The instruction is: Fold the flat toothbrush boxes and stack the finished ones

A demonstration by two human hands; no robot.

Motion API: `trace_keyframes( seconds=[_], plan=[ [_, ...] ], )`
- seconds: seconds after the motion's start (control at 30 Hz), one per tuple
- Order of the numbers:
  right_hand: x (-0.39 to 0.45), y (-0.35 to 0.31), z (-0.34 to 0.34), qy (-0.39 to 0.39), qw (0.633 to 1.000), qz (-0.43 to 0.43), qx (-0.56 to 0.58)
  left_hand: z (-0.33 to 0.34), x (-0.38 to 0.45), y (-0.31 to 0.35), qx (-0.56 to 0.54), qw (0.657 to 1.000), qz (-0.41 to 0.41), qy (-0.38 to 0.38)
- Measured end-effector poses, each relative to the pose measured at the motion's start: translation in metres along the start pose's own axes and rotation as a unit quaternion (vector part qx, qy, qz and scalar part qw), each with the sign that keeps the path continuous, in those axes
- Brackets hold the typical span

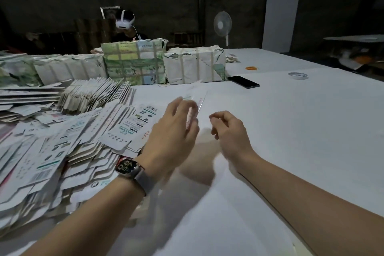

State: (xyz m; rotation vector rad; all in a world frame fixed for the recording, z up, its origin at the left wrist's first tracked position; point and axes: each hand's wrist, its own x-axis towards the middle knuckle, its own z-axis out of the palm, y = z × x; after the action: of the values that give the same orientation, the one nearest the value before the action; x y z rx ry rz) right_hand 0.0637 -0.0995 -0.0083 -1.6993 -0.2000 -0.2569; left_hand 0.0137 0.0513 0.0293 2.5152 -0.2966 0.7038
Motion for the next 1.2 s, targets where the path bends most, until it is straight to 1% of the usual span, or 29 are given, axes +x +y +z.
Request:
trace_keyframes(
  seconds=[0.03, 0.07, 0.1, 0.13, 0.2, 0.23, 0.3, 0.33, 0.37, 0.43, 0.5, 0.6, 0.67, 0.73, 0.8, 0.9, 1.03, 1.2],
  plan=[
    [0.0, -0.001, 0.0, 0.003, 1.0, 0.002, 0.014, 0.0, 0.001, 0.004, -0.076, 0.997, -0.005, 0.004],
    [-0.001, -0.002, 0.0, 0.003, 1.0, 0.002, 0.027, -0.001, 0.001, 0.009, -0.155, 0.987, -0.027, -0.005],
    [-0.002, -0.003, 0.0, 0.002, 0.999, 0.0, 0.039, -0.001, 0.0, 0.014, -0.243, 0.968, -0.061, -0.028],
    [-0.003, -0.005, 0.0, -0.001, 0.999, -0.003, 0.053, -0.001, -0.002, 0.017, -0.335, 0.936, -0.093, -0.058],
    [-0.006, -0.008, 0.0, -0.012, 0.996, -0.004, 0.093, -0.002, -0.004, 0.016, -0.484, 0.857, -0.148, -0.097],
    [-0.007, -0.009, -0.001, -0.021, 0.993, -0.002, 0.115, -0.003, -0.006, 0.014, -0.534, 0.823, -0.164, -0.101],
    [-0.009, -0.012, -0.002, -0.045, 0.989, 0.002, 0.141, -0.005, -0.008, 0.011, -0.602, 0.769, -0.192, -0.099],
    [-0.01, -0.013, -0.003, -0.054, 0.988, 0.003, 0.144, -0.004, -0.009, 0.011, -0.622, 0.747, -0.213, -0.096],
    [-0.01, -0.013, -0.002, -0.061, 0.988, 0.003, 0.141, -0.001, -0.012, 0.011, -0.625, 0.737, -0.239, -0.095],
    [-0.011, -0.014, -0.002, -0.067, 0.989, 0.012, 0.134, 0.007, -0.018, 0.011, -0.591, 0.746, -0.288, -0.105],
    [-0.011, -0.012, -0.002, -0.071, 0.988, 0.03, 0.137, 0.015, -0.023, 0.01, -0.572, 0.75, -0.311, -0.115],
    [-0.01, -0.01, -0.001, -0.092, 0.989, 0.041, 0.112, 0.016, -0.024, 0.011, -0.578, 0.744, -0.323, -0.086],
    [-0.008, -0.008, 0.001, -0.109, 0.991, 0.025, 0.075, 0.016, -0.023, 0.014, -0.577, 0.754, -0.308, -0.064],
    [-0.008, -0.007, 0.003, -0.122, 0.991, 0.004, 0.049, 0.017, -0.023, 0.016, -0.558, 0.777, -0.283, -0.063],
    [-0.008, -0.007, 0.003, -0.118, 0.992, -0.007, 0.046, 0.019, -0.023, 0.016, -0.55, 0.787, -0.27, -0.067],
    [-0.009, -0.009, 0.003, -0.111, 0.993, -0.027, 0.037, 0.022, -0.022, 0.015, -0.568, 0.776, -0.268, -0.055],
    [-0.013, -0.011, 0.002, -0.136, 0.988, -0.023, 0.069, 0.024, -0.022, 0.011, -0.58, 0.77, -0.263, -0.05],
    [-0.016, -0.014, 0.006, -0.155, 0.981, -0.018, 0.118, 0.028, -0.021, 0.009, -0.576, 0.78, -0.244, -0.017]
  ],
)
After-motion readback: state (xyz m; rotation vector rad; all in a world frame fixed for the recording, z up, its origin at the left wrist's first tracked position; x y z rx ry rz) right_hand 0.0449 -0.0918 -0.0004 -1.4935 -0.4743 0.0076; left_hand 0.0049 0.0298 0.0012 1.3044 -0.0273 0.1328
